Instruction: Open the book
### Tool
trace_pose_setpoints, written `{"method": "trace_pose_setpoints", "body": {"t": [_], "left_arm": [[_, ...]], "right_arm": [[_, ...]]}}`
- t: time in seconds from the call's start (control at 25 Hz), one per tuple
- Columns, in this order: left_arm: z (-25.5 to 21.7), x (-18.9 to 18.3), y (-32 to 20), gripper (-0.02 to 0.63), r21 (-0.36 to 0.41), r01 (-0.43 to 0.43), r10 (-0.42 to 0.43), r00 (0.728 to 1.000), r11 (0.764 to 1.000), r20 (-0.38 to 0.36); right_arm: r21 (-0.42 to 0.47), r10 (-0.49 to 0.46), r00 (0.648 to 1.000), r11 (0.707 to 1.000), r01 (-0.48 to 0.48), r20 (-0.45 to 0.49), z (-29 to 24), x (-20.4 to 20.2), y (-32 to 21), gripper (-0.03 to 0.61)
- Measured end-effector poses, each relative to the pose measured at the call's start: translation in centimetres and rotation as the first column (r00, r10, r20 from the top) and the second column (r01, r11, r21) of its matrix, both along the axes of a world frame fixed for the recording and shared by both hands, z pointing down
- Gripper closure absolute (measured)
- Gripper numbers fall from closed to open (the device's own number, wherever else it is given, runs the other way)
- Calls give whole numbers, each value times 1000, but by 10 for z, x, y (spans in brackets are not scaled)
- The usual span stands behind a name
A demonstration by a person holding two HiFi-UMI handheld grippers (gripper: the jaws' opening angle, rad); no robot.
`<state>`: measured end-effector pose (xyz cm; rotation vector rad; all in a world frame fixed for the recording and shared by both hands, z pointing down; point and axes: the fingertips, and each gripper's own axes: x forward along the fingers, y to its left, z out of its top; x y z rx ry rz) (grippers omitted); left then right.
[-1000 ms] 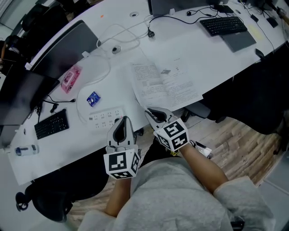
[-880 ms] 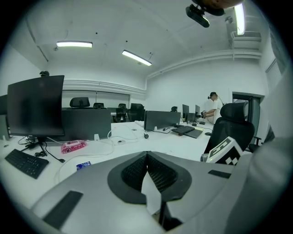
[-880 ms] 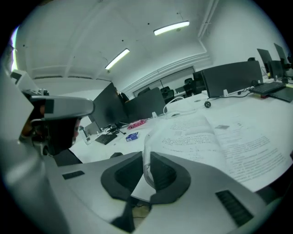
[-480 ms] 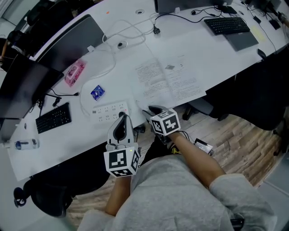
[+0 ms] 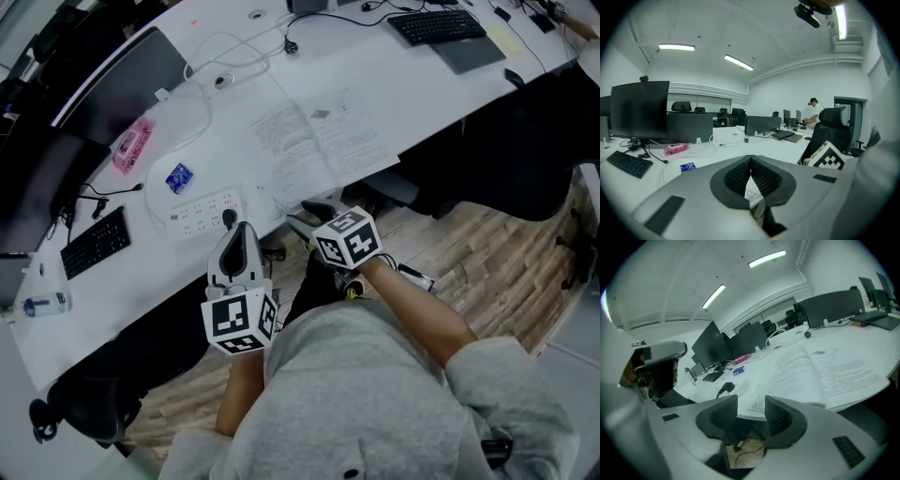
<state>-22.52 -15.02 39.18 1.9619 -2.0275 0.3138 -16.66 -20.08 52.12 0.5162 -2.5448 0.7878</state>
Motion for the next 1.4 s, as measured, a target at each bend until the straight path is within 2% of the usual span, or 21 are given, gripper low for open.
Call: {"method": "trace_pose_setpoints", "body": {"t": [0.2,0.36,0.44,0.52,0.56,0.64,0.72,0.76,0.84,0.96,1.08,1.2,1.28,1.4], "left_arm": [[-6,28,9,603,17,-46,46,999,999,8],[-18,49,11,603,43,-81,80,997,996,20],[-24,59,10,603,53,-100,99,995,994,25],[-27,69,11,603,59,-119,118,993,991,27],[-29,74,11,603,61,-128,127,992,990,26],[-31,84,11,603,64,-148,147,989,987,28],[-33,93,12,603,66,-166,164,986,984,31],[-34,97,13,603,68,-172,170,985,983,31],[-36,104,14,603,72,-185,183,983,980,31],[-41,114,16,603,80,-208,206,978,975,37],[-46,119,19,603,90,-224,222,974,970,36],[-50,119,25,603,98,-226,224,974,969,30],[-52,117,29,603,102,-223,221,975,969,28],[-54,115,35,603,108,-215,214,977,971,24]], "right_arm": [[138,16,998,990,-24,54,-60,78,0,399],[232,94,989,966,-118,110,-112,158,1,491],[248,153,979,951,-183,135,-131,200,2,509],[239,174,975,949,-204,138,-140,237,10,515],[238,161,980,953,-185,116,-139,253,18,518],[260,111,994,959,-110,13,-129,282,37,518],[309,99,990,949,-62,-103,-121,312,50,520],[328,120,984,942,-72,-128,-123,325,53,520],[349,189,976,926,-142,-104,-136,345,53,520],[393,323,946,873,-290,-20,-166,360,52,520],[440,451,889,784,-437,80,-193,368,52,520],[456,538,824,697,-553,178,-214,375,55,523],[450,565,797,667,-594,214,-220,377,58,525],[448,579,780,647,-617,238,-226,378,62,525]]}}
